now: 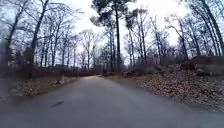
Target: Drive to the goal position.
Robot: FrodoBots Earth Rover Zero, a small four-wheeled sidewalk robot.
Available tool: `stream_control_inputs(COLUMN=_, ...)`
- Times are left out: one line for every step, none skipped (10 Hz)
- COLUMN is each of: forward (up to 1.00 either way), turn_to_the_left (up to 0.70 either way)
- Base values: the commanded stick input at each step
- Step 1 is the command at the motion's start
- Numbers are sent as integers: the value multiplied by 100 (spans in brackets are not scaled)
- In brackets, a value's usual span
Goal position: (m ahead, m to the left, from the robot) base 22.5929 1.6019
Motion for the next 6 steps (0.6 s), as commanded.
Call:
stream_control_inputs(forward=100, turn_to_the_left=0)
stream_control_inputs(forward=100, turn_to_the_left=0)
stream_control_inputs(forward=100, turn_to_the_left=0)
stream_control_inputs(forward=100, turn_to_the_left=0)
stream_control_inputs(forward=100, turn_to_the_left=0)
stream_control_inputs(forward=100, turn_to_the_left=0)
